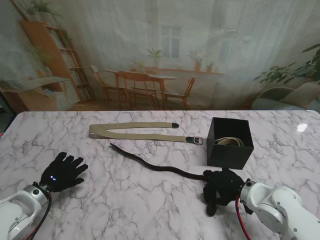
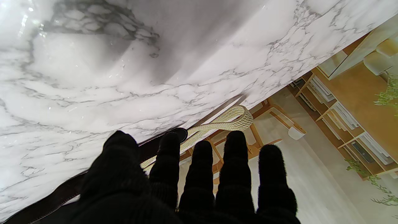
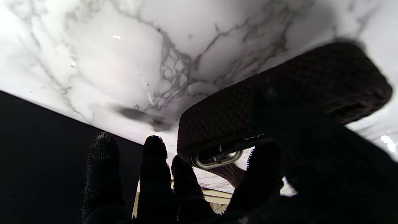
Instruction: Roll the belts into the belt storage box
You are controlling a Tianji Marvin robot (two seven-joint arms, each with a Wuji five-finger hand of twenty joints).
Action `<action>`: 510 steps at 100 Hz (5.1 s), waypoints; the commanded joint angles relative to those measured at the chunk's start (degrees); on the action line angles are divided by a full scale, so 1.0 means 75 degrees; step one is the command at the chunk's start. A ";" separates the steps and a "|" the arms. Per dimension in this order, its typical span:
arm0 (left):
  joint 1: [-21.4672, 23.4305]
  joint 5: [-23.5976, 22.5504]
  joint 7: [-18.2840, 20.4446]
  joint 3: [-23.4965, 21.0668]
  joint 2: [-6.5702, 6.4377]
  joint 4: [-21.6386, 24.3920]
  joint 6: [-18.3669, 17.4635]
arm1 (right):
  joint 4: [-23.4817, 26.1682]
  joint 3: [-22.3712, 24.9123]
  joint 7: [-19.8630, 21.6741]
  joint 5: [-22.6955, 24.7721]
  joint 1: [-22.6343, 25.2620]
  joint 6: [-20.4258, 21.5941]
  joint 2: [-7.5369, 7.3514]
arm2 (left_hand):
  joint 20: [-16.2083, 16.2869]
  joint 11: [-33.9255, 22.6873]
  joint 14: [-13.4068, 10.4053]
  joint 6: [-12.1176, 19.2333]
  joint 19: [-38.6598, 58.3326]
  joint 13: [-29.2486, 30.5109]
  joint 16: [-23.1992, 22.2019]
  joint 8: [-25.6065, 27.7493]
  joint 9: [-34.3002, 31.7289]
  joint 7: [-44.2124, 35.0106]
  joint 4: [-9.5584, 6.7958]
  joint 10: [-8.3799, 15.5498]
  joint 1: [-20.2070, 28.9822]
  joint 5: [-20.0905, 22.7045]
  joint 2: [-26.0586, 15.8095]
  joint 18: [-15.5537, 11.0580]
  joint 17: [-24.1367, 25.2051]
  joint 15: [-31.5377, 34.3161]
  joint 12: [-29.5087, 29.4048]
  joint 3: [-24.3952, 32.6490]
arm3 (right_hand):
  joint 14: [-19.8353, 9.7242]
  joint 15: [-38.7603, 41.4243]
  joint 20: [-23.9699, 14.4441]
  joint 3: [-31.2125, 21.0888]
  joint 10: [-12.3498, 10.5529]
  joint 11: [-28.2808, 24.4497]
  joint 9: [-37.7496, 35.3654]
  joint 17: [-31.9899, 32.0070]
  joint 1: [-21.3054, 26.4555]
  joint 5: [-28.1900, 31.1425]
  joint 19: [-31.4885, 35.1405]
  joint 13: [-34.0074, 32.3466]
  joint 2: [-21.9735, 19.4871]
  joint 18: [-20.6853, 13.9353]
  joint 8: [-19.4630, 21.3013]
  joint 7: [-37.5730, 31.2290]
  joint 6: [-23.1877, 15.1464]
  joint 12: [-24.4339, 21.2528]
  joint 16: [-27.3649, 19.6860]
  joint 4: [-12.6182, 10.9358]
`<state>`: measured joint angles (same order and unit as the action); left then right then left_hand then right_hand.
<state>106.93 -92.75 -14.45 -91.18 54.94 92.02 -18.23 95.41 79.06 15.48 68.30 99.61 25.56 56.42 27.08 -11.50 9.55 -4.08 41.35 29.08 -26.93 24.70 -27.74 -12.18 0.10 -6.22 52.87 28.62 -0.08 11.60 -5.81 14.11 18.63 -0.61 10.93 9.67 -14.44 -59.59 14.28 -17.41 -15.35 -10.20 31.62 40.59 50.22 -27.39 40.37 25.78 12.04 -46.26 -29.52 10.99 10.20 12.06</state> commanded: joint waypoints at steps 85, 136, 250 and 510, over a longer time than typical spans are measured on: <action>-0.0009 0.0013 0.0074 0.0033 0.0005 -0.0035 -0.0004 | -0.0687 -0.0260 -0.1715 0.0220 -0.0118 -0.0130 0.0103 | 0.0093 -0.0002 0.0118 -0.0231 -0.0092 -0.0104 -0.0103 0.0055 0.0268 0.0093 0.0129 -0.0209 0.0000 -0.0163 -0.0401 0.0281 0.0115 0.0126 -0.0048 -0.0120 | -0.1864 0.1806 -0.0095 -0.0336 -0.2405 -0.3600 -0.7371 -0.1284 -0.0555 -0.1043 0.1168 -0.3879 -0.0899 -0.0808 0.0356 0.1029 0.2188 0.2712 0.1834 -0.0117; -0.0013 0.0015 0.0011 0.0037 0.0003 -0.0062 0.0007 | -0.0992 -0.0405 -0.2132 -0.0259 -0.0225 -0.0138 0.0184 | 0.0094 -0.0026 0.0135 -0.0241 -0.0071 -0.0079 -0.0115 0.0046 0.0255 0.0096 0.0121 -0.0211 0.0096 -0.0179 -0.0393 0.0270 0.0085 0.0152 -0.0038 -0.0095 | -0.1295 0.1940 -0.0260 0.0028 -0.2023 -0.4082 -0.8558 -0.1759 0.1010 -0.2268 0.1406 -0.4923 -0.2938 -0.0096 -0.0152 0.1300 0.0289 0.2461 0.1835 -0.0684; 0.0006 0.0022 -0.0002 0.0046 0.0007 -0.0077 0.0055 | 0.0066 0.0165 0.1041 -0.1228 -0.0004 0.0198 -0.0021 | 0.0083 -0.0041 0.0131 -0.0246 -0.0048 -0.0077 -0.0119 0.0040 0.0244 0.0078 0.0123 -0.0208 0.0106 -0.0177 -0.0414 0.0276 0.0089 0.0161 -0.0036 -0.0110 | -0.2161 0.0398 -0.0401 -0.4045 -0.2581 0.0447 -0.5586 -0.0302 -0.0694 -0.2486 0.0183 -0.2346 -0.0227 -0.0921 0.1070 0.2337 0.5207 -0.0126 0.0804 -0.2142; 0.0012 0.0042 0.0016 0.0066 0.0007 -0.0110 0.0061 | -0.1250 -0.0508 -0.2397 -0.0321 -0.0270 -0.0279 0.0206 | 0.0090 -0.0032 0.0127 -0.0233 -0.0060 -0.0086 -0.0117 0.0038 0.0262 0.0082 0.0126 -0.0192 0.0128 -0.0185 -0.0432 0.0271 0.0089 0.0151 -0.0040 -0.0105 | -0.1251 0.2401 0.0035 -0.0362 -0.1967 -0.4889 -0.7619 -0.1775 0.0436 -0.4328 0.1220 -0.4952 -0.1894 -0.0184 -0.0154 0.1601 0.1891 0.2795 0.2103 -0.0758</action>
<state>106.95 -92.52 -15.11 -90.86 54.94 91.28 -17.91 87.08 75.70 -2.82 66.56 97.51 23.49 57.72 27.08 -11.50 9.56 -4.08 41.35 29.08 -26.97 24.71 -27.72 -12.17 0.10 -6.22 52.87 28.63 -0.74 11.60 -5.80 14.11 18.62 -0.61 3.19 25.92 -13.10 -55.23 4.82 -50.29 -64.16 -22.51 28.27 12.76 57.95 -59.68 32.00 23.26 12.59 -35.29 -9.94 30.76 25.40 13.39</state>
